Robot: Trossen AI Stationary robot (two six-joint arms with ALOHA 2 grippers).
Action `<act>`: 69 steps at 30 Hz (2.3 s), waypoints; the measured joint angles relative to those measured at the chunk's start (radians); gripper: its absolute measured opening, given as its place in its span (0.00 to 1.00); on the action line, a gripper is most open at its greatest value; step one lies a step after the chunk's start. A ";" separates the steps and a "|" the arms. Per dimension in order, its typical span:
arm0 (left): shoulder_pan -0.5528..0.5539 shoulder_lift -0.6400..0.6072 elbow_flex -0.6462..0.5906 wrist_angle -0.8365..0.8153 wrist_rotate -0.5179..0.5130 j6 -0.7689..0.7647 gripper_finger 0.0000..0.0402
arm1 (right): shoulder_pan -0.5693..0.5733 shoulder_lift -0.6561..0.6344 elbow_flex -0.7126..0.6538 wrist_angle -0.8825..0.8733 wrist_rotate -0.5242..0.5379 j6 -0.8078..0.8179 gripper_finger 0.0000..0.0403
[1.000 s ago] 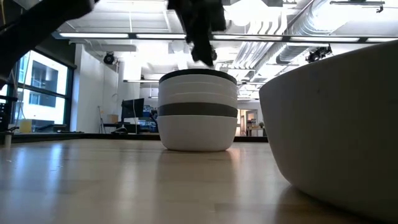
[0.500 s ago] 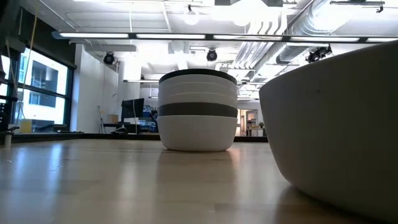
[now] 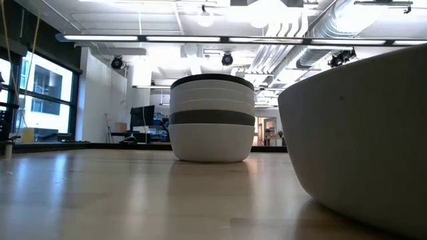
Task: Nest bowls inside each other
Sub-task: Stack the white bowl on top of the black bowl
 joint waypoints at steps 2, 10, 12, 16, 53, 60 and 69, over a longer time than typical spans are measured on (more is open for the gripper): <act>-0.013 -0.049 -0.058 -0.001 0.000 -0.004 0.54 | 0.000 -0.022 0.000 -0.003 0.000 0.023 0.37; -0.023 -0.256 -0.405 0.064 0.001 -0.034 0.54 | 0.001 -0.122 -0.062 -0.091 -0.025 0.132 0.37; -0.023 -0.311 -0.509 0.111 0.006 -0.045 0.54 | 0.001 -0.160 -0.135 -0.098 -0.035 0.157 0.37; -0.023 -0.425 -0.709 0.229 0.048 -0.072 0.54 | 0.001 -0.256 -0.334 -0.071 -0.045 0.187 0.37; -0.023 -0.853 -1.585 0.821 0.065 -0.281 0.54 | 0.002 -0.895 -1.554 0.345 -0.126 0.944 0.37; -0.023 -0.855 -1.606 0.852 0.064 -0.278 0.54 | 0.014 -0.895 -1.681 0.344 -0.208 0.939 0.37; -0.023 -0.855 -1.606 0.853 0.063 -0.280 0.54 | 0.094 -0.894 -1.730 0.274 -0.007 0.855 0.37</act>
